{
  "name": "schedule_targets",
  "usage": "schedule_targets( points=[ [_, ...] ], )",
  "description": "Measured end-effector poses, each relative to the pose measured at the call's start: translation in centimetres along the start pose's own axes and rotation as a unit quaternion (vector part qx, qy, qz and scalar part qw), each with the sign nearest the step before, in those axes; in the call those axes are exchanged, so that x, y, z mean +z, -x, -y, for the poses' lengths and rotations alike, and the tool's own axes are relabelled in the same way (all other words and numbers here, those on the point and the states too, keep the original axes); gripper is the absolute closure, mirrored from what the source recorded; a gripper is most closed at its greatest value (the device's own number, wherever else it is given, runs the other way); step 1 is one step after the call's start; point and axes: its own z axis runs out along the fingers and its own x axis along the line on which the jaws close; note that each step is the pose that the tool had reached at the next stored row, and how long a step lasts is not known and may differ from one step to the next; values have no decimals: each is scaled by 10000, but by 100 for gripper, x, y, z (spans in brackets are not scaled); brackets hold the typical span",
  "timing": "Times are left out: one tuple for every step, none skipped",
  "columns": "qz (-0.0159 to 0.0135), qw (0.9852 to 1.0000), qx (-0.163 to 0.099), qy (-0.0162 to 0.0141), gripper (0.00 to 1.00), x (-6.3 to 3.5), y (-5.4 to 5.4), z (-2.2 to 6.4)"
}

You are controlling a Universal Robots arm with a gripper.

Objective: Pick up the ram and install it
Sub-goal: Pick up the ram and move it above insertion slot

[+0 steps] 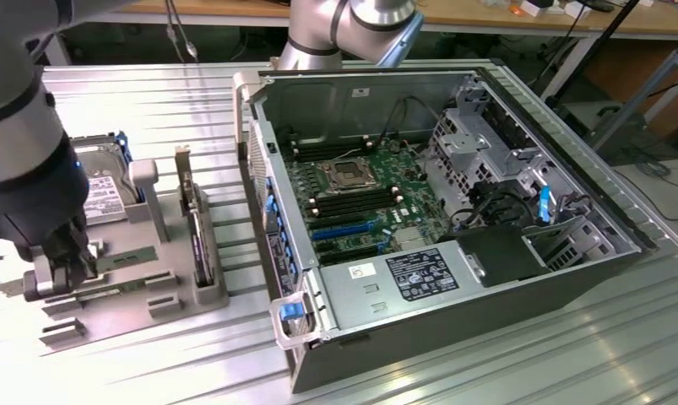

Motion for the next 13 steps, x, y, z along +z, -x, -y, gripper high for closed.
schedule_targets(
  points=[
    [-1, 10000, 0, 1, 85, -31, 21, -1],
    [-1, 10000, 0, 1, 85, -62, 41, -1],
    [-1, 10000, 0, 1, 85, -95, 65, -1],
    [-1, 10000, 0, 1, 85, -123, 84, -1],
    [-1, 10000, 1, 1, 85, -168, 114, 0],
    [0, 10000, 0, 0, 85, -188, 130, 2],
    [0, 10000, 0, 1, 85, -210, 146, 5],
    [-1, 10000, 0, 1, 85, -233, 165, 10],
    [-1, 10000, 0, 1, 85, -251, 188, 15],
    [-1, 10000, 0, 1, 85, -264, 205, 20],
    [-1, 10000, 1, 1, 85, -279, 222, 27],
    [-1, 10000, 1, 0, 85, -291, 235, 39],
    [-1, 10000, 0, 1, 85, -304, 245, 60]
  ],
)
